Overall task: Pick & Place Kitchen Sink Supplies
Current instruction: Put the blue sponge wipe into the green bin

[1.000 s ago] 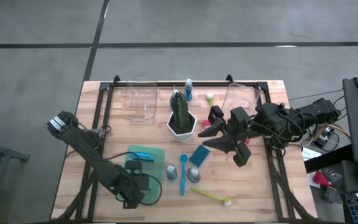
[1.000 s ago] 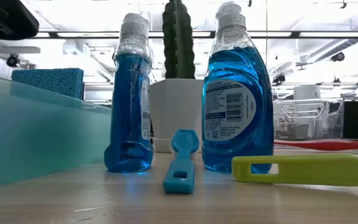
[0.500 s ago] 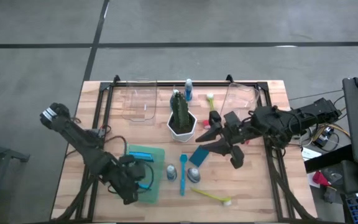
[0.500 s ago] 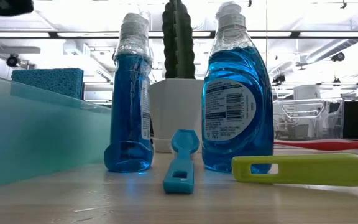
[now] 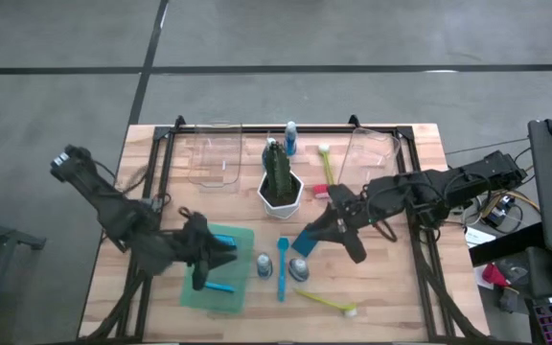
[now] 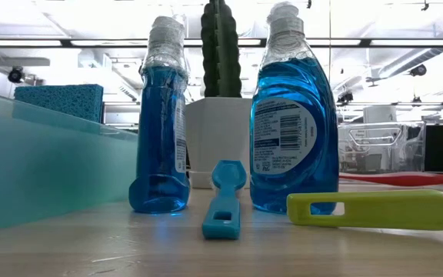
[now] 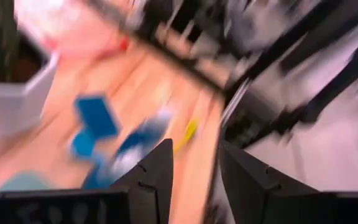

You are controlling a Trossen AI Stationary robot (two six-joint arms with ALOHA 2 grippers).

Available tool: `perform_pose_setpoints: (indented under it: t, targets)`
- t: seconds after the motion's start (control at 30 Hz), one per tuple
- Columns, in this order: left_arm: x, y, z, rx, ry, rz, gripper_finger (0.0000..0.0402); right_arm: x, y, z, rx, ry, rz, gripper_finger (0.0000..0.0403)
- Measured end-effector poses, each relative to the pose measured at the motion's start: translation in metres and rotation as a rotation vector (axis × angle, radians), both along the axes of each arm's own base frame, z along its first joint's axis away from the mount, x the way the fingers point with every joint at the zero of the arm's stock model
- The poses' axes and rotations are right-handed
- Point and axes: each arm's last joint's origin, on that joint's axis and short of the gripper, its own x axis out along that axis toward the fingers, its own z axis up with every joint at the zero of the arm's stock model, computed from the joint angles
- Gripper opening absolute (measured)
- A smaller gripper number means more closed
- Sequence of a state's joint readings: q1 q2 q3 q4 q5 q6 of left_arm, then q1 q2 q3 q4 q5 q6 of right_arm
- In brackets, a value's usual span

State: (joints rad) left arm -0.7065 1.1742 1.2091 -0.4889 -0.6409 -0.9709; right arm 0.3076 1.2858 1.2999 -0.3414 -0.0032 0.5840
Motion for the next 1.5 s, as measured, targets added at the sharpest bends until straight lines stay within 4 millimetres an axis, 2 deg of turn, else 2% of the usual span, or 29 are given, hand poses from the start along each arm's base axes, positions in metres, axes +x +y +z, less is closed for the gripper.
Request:
perform_pose_setpoints:
  t: [0.2, 0.47, 0.77, 1.03, 1.23, 1.5]
  targets:
    - [-0.001, 0.012, 0.037, -0.011, -0.280, 0.090, 0.0122, -0.001, 0.002, 0.000, 0.041, 0.019, -0.010, 0.0104]
    - [-0.010, 0.038, 0.065, 0.034, -0.430, 0.164, 0.0122, -0.005, 0.000, -0.009, 0.097, 0.143, -0.053, 0.0100]
    - [-0.023, 0.053, 0.075, 0.189, -0.454, 0.166, 0.0122, -0.013, -0.001, -0.024, 0.201, 0.365, -0.146, 0.0110]
    - [-0.027, 0.055, 0.078, 0.304, -0.453, 0.153, 0.0122, -0.025, 0.009, -0.038, 0.289, 0.526, -0.268, 0.0112]
    - [-0.027, 0.056, 0.078, 0.350, -0.449, 0.147, 0.0122, -0.028, 0.012, -0.066, 0.328, 0.597, -0.386, 0.0111]
    - [-0.028, 0.056, 0.078, 0.347, -0.450, 0.149, 0.0122, -0.026, 0.012, -0.131, 0.600, 0.637, -0.571, 0.0123]
